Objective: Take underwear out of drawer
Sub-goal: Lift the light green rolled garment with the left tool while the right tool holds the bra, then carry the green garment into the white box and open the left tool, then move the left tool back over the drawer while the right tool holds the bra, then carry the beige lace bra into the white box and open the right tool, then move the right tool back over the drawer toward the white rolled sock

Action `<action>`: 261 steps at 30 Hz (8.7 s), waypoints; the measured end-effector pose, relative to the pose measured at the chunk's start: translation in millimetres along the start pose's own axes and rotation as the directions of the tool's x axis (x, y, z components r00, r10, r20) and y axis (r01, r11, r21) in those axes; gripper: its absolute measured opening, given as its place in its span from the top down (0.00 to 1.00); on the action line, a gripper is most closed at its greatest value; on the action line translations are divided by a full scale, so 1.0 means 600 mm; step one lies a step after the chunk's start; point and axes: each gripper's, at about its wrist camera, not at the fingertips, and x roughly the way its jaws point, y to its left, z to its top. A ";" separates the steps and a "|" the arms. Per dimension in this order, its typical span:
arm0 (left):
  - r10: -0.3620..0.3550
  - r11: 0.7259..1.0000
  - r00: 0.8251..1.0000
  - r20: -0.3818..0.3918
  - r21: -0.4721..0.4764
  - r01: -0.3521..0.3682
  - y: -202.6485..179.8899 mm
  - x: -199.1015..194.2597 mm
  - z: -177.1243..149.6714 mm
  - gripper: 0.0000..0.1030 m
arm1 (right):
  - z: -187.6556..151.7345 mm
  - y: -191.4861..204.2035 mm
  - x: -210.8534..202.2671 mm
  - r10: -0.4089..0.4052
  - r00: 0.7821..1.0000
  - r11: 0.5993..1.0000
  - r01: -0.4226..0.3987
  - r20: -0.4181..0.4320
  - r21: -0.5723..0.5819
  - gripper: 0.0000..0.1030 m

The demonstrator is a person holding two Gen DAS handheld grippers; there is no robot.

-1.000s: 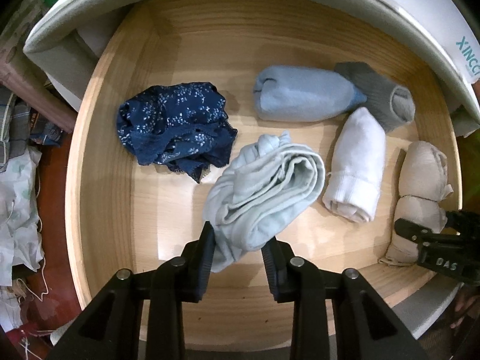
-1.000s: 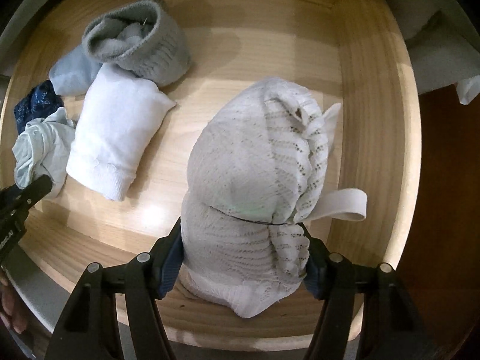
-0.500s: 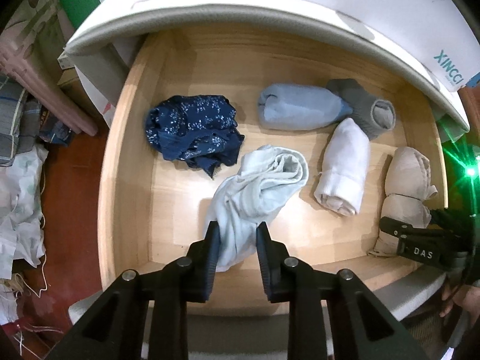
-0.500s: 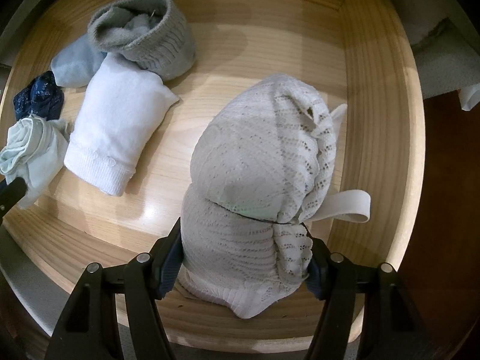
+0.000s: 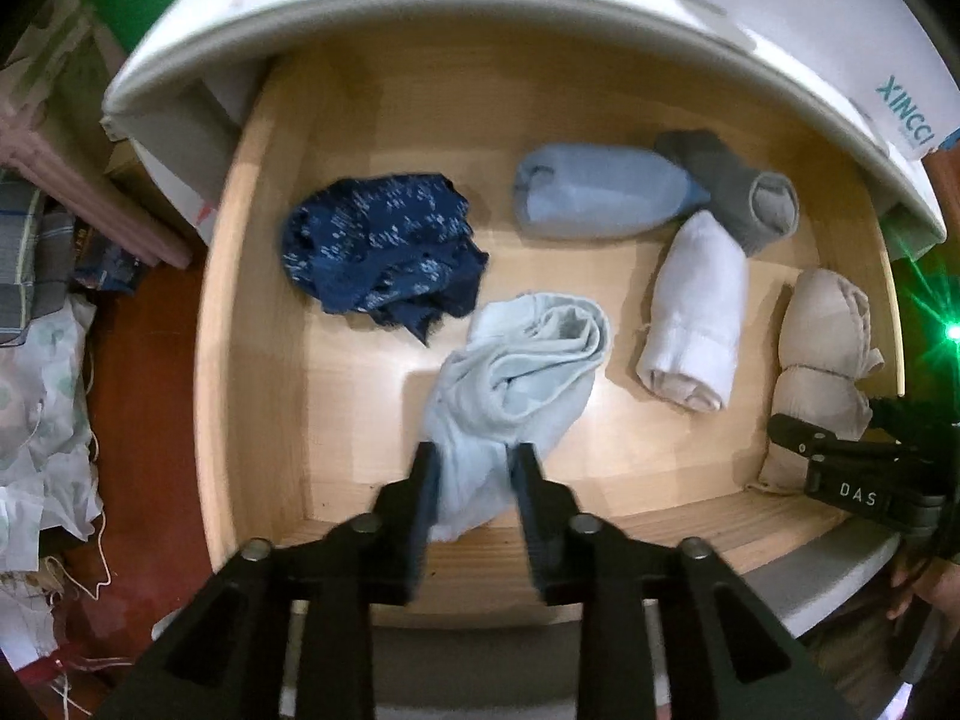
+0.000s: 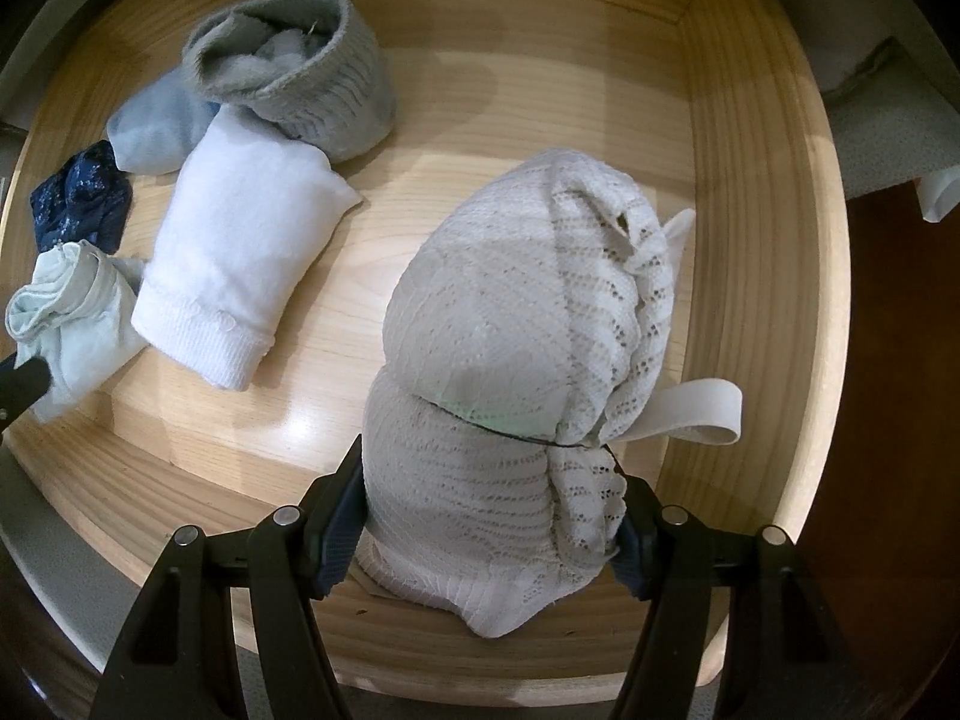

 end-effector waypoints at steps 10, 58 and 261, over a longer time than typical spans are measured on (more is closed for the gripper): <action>-0.003 0.999 1.000 -0.029 0.051 0.004 -0.018 0.020 0.037 0.43 | 0.000 0.003 0.003 -0.004 1.000 1.000 0.004 -0.004 -0.005 0.36; -0.048 0.994 0.974 0.223 0.108 0.024 -0.022 -0.204 0.022 0.70 | 0.004 0.015 0.011 -0.009 1.000 1.000 0.009 -0.011 -0.011 0.35; 0.036 0.992 0.969 0.243 -0.130 -0.005 0.093 -0.055 -0.007 0.58 | 0.062 0.076 -0.054 0.022 0.988 0.998 -0.031 0.153 0.057 0.34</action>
